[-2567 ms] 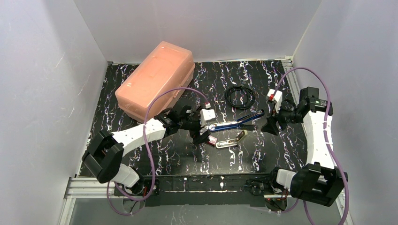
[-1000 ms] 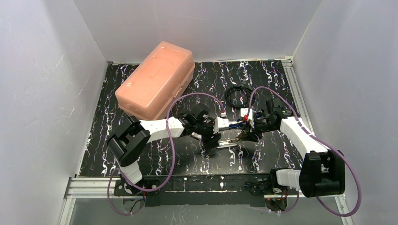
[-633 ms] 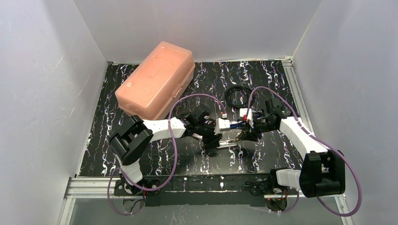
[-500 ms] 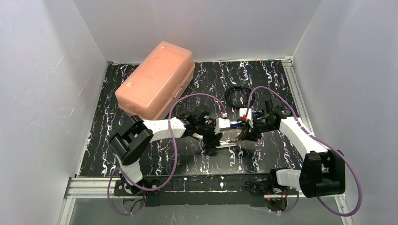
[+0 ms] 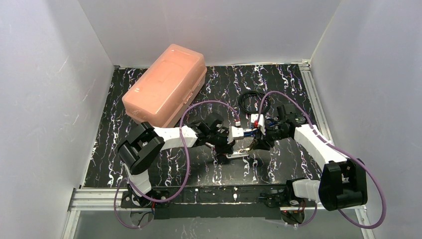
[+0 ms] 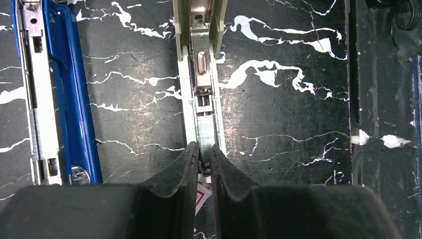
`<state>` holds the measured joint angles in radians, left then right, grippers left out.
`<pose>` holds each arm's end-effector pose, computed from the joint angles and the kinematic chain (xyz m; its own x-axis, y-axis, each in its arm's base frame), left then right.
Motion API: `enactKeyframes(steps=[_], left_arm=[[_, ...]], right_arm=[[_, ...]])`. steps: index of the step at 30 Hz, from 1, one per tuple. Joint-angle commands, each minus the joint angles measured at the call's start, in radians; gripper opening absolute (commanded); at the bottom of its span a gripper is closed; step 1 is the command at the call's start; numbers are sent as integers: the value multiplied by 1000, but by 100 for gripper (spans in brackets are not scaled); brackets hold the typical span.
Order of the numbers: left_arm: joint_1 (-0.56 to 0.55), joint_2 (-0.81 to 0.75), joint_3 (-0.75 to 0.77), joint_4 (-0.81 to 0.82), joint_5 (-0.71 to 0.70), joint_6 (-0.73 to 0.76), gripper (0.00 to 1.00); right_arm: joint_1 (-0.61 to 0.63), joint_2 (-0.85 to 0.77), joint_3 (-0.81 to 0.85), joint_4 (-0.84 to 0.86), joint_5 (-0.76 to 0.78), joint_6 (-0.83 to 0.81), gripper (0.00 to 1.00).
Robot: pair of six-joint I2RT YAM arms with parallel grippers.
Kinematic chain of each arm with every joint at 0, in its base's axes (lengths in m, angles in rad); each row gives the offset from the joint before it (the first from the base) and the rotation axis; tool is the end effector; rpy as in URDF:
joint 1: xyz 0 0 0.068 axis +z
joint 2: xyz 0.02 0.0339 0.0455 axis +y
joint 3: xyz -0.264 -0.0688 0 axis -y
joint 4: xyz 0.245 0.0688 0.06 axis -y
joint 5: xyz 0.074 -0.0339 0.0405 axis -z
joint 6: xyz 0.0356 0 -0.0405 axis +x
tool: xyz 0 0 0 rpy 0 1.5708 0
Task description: Load the staples into the stapler
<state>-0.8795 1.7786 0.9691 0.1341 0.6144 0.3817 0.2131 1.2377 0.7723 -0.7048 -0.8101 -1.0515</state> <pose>0.2184 -0.2961 0.1714 -0.0286 0.5119 -0.8585 0.9989 -0.0176 -0.0438 0.2076 0.0713 0.2159 -0.0804 -0.6298 -0.7726 -0.9907 0.1357 -0.0075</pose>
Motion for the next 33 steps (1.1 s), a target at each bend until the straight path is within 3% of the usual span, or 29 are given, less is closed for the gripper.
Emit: enactKeyframes(steps=[1,10,25,33], left_arm=[[-4,1,-30,15,25,-5,11],[-3,-5,-64,47,9,-12,8],[3,-42,-130,153,-4,-53,10],[20,-88,-163,175,-8,-52,22]], right_arm=[[34,-8,21,69,-18,76,33],[113,-2,2,135,22,148,33],[244,57,-28,254,70,236,34],[262,82,-49,281,86,254,36]])
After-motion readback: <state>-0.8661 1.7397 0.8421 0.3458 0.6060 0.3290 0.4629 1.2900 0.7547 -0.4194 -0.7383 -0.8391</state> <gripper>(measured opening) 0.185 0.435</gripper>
